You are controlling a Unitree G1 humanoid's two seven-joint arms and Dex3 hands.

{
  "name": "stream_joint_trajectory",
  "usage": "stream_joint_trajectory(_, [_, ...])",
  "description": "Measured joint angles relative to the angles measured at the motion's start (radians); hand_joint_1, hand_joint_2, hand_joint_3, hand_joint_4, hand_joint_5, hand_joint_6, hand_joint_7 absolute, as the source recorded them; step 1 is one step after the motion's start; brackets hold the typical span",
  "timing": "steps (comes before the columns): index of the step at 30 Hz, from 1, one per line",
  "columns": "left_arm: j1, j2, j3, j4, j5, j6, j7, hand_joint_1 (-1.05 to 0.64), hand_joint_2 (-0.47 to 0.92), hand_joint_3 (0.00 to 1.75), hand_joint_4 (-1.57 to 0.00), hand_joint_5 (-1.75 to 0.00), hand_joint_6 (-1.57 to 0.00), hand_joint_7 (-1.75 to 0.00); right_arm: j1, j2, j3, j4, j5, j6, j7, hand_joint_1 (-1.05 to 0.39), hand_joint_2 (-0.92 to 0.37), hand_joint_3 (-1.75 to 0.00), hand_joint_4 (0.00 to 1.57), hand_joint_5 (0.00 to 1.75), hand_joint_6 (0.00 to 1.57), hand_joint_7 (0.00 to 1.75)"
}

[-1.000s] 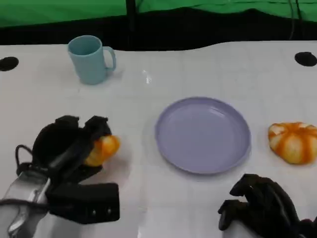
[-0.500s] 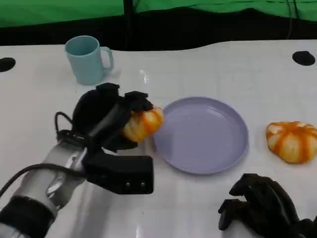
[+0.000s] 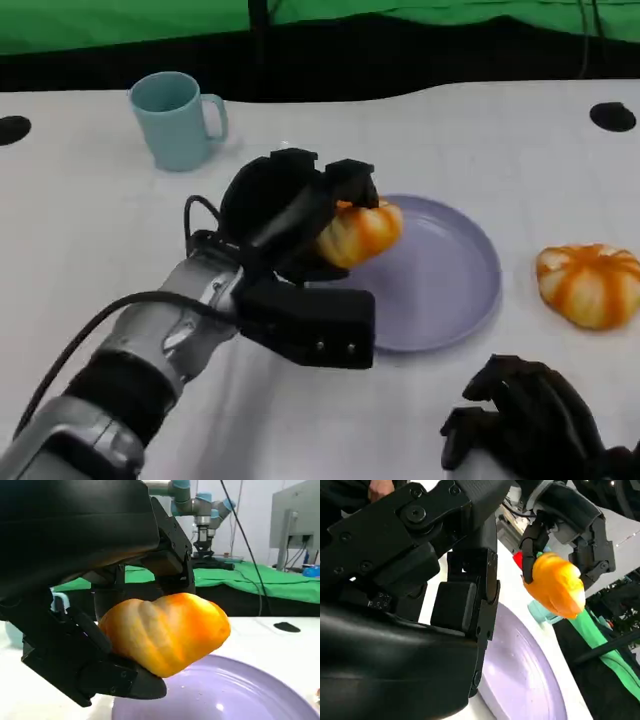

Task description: Grasp the bread from the table and place it into the plate.

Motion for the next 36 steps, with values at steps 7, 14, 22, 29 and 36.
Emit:
stream_joint_trajectory(7, [-0.063, -0.088, -0.032, 0.143, 0.002, -0.011, 0.011, -0.29, 0.53, 1.04, -0.92, -1.75, -0.76, -1.42, 0.003, 0.0, 0.002, -0.006, 0.001, 0.003, 0.001, -1.05, -0.72, 0.0, 1.57, 0.74, 1.57, 0.38])
stream_joint_trajectory(14, [-0.122, -0.135, -0.055, 0.264, 0.003, -0.004, 0.049, -0.26, 0.62, 0.89, -0.89, -1.75, -0.81, -1.03, 0.005, 0.0, 0.002, -0.011, 0.001, 0.003, 0.0, -1.05, -0.71, 0.0, 1.57, 0.75, 1.57, 0.4])
stream_joint_trajectory(22, [-0.166, -0.168, -0.063, 0.322, -0.024, 0.026, -0.032, -0.42, 0.92, 0.37, -0.53, -1.13, -0.5, -0.6, 0.006, 0.001, 0.002, -0.019, 0.002, 0.01, 0.0, -1.05, -0.71, 0.0, 1.57, 0.74, 1.57, 0.39])
stream_joint_trajectory(29, [-0.198, -0.156, -0.109, 0.32, -0.022, 0.061, -0.239, -0.96, 0.92, 0.5, -0.06, -0.38, -0.12, -0.02, 0.026, 0.001, 0.004, -0.043, 0.001, 0.011, -0.003, -1.04, -0.73, -0.01, 1.57, 0.75, 1.57, 0.39])
stream_joint_trajectory(36, [-0.206, -0.116, -0.122, 0.262, -0.021, 0.088, -0.392, -1.05, 0.92, 0.59, 0.0, -0.3, -0.12, -0.02, 0.026, 0.001, 0.003, -0.043, 0.004, 0.017, -0.003, -1.04, -0.71, 0.0, 1.57, 0.72, 1.57, 0.38])
